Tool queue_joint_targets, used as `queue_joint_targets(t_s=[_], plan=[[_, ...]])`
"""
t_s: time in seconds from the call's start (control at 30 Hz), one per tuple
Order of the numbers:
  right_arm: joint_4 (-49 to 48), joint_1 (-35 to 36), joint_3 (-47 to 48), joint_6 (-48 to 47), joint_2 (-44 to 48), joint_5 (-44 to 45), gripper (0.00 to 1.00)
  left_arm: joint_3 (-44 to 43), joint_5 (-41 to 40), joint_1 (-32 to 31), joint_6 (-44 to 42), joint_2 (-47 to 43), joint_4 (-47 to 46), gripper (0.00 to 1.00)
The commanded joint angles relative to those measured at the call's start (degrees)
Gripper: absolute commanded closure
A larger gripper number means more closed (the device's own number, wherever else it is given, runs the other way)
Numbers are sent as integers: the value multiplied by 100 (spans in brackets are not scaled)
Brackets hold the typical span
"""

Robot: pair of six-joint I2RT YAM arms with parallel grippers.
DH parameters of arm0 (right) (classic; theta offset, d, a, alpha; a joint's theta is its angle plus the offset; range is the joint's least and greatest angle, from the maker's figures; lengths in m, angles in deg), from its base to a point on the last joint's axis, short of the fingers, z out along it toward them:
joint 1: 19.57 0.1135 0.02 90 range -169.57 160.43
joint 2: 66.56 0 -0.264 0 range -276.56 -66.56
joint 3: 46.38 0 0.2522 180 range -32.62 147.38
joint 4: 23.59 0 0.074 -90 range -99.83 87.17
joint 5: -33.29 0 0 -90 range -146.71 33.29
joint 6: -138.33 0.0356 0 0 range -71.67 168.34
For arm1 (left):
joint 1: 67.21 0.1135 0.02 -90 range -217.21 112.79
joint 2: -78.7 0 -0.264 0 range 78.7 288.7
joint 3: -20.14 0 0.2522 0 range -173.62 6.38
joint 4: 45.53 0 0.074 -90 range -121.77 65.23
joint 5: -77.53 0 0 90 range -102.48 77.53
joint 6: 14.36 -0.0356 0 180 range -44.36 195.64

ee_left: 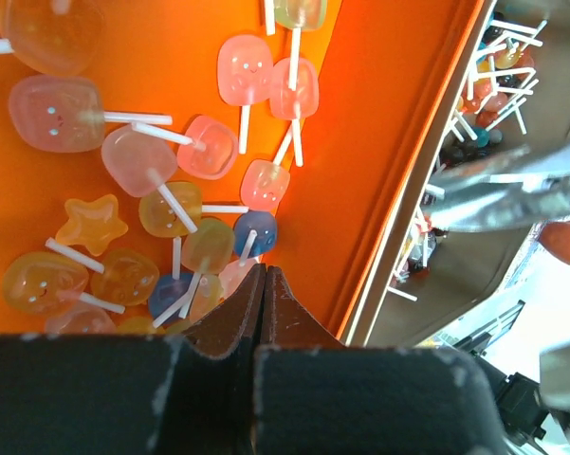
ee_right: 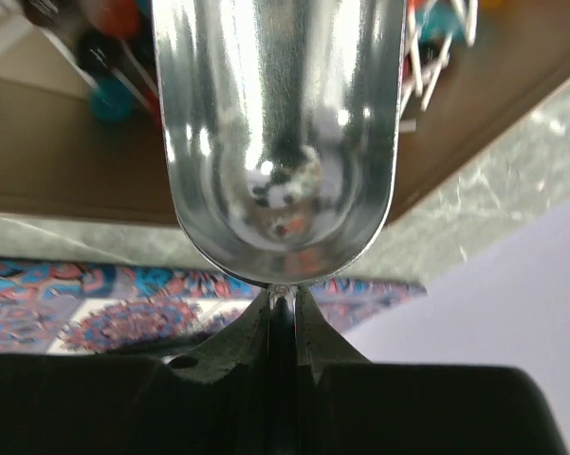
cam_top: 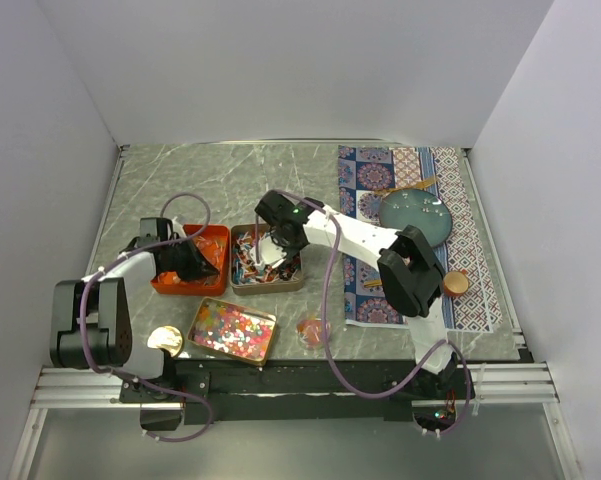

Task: Pack the candies
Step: Scoop the fake candies from the storage box.

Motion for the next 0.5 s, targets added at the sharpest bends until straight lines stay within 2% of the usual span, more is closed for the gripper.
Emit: queue_joint_targets(t_s=[0.0,0.23,0.47], plan=[[1071,1,364,-3149,29,-1338,100,-135,118,-129,77,143,-273,99],[1070,237,803,-2604,-568,-856,100,-346,197,-208,121,477,-299,99],[1053,10,979,-2542,-490,-83,100,-417,250,-199,165,548,-290,99]])
